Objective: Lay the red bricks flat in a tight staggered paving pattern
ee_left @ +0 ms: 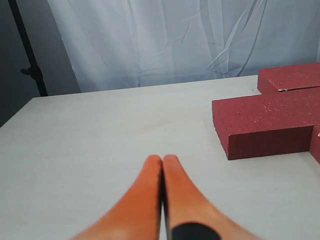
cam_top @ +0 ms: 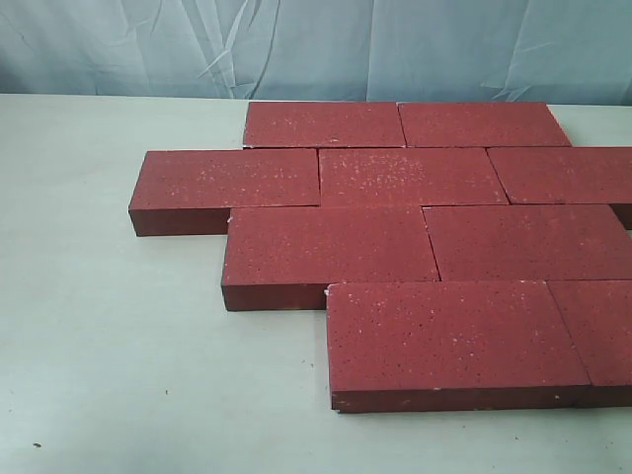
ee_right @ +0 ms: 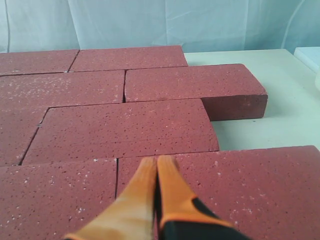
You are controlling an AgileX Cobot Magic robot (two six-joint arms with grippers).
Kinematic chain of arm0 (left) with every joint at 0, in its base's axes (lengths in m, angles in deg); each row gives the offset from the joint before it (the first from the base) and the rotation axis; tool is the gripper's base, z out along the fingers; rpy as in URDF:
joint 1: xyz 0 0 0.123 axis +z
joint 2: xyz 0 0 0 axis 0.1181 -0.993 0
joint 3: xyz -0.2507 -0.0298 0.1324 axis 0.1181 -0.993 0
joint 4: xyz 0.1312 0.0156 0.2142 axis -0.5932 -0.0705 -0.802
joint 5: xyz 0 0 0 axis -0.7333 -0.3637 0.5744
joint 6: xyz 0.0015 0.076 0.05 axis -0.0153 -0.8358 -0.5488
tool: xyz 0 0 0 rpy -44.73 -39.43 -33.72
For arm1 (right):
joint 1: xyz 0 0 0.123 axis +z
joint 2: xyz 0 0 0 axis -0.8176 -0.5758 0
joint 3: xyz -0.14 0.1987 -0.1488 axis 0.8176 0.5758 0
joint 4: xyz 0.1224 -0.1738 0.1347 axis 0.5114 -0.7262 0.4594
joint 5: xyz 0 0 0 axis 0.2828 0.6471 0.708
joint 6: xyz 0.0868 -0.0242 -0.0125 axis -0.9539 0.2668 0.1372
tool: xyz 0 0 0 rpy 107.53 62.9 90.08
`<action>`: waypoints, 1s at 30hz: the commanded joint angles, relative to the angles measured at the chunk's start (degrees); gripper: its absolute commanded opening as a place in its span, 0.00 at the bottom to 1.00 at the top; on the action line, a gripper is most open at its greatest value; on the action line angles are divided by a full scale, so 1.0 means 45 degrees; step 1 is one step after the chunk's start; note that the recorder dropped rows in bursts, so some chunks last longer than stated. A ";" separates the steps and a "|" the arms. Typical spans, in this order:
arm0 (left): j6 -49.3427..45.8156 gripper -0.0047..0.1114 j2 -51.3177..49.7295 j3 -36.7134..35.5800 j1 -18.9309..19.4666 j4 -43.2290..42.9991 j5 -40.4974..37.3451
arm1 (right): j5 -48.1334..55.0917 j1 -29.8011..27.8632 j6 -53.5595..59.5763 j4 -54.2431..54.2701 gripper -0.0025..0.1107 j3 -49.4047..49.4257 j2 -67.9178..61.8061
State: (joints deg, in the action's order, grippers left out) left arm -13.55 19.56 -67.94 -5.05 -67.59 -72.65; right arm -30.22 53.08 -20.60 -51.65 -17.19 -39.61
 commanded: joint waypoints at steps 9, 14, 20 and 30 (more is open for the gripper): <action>0.0005 0.04 0.0072 -0.0061 -0.0001 -0.0139 -0.0094 | -0.0177 0.0033 0.0005 0.0020 0.02 0.0063 0.0076; 0.0056 0.04 0.0072 -0.0061 -0.0001 -0.0612 -0.0094 | -0.0179 0.0033 0.0005 0.0104 0.02 0.0063 0.0076; 0.0871 0.04 0.0072 -0.0061 -0.0001 -0.1562 -0.0094 | -0.0179 0.0033 0.0005 0.0104 0.02 0.0063 0.0076; 0.2303 0.04 0.0072 -0.0061 -0.0001 -0.1905 -0.0094 | -0.0140 0.0033 0.0005 0.0200 0.02 0.0063 0.0076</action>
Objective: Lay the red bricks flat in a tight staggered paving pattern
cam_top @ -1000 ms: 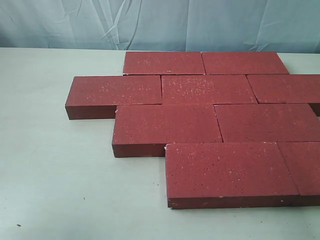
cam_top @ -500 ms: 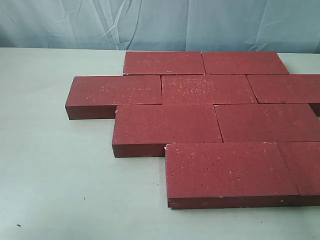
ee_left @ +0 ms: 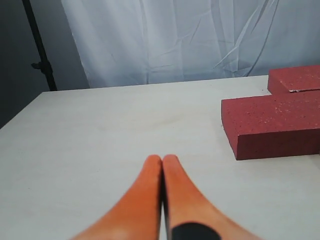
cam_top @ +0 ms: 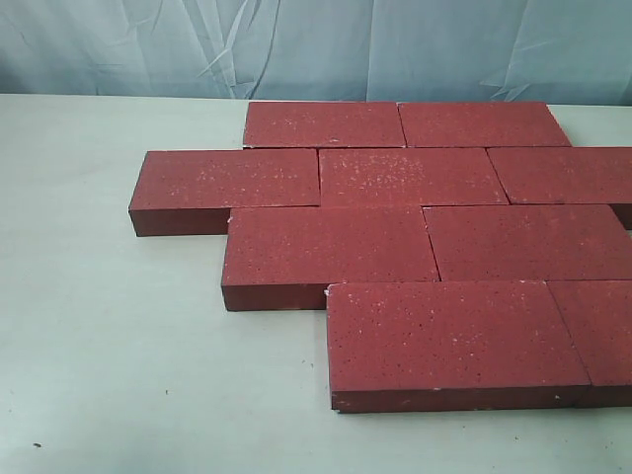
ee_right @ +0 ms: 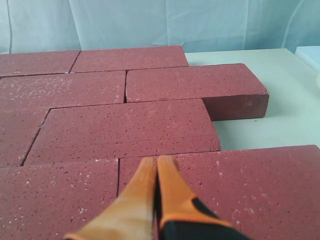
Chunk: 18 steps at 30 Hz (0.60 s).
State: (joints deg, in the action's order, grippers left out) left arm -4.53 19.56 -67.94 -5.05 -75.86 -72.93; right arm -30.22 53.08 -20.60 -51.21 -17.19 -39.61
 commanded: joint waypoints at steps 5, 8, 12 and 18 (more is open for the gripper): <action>0.0374 0.04 0.0072 -0.0061 -0.0001 0.0066 -0.0033 | -0.0140 0.0033 0.0005 0.0103 0.02 0.0063 0.0076; 0.0374 0.04 0.0072 -0.0061 -0.0001 0.0184 -0.0033 | -0.0140 0.0033 0.0005 0.0103 0.02 0.0063 0.0076; 0.0374 0.04 0.0072 -0.0061 -0.0001 0.0237 0.0022 | -0.0140 0.0033 0.0005 0.0103 0.02 0.0063 0.0076; 0.0374 0.04 0.0072 -0.0061 -0.0001 0.0237 0.0022 | -0.0140 0.0033 0.0005 0.0103 0.02 0.0063 0.0076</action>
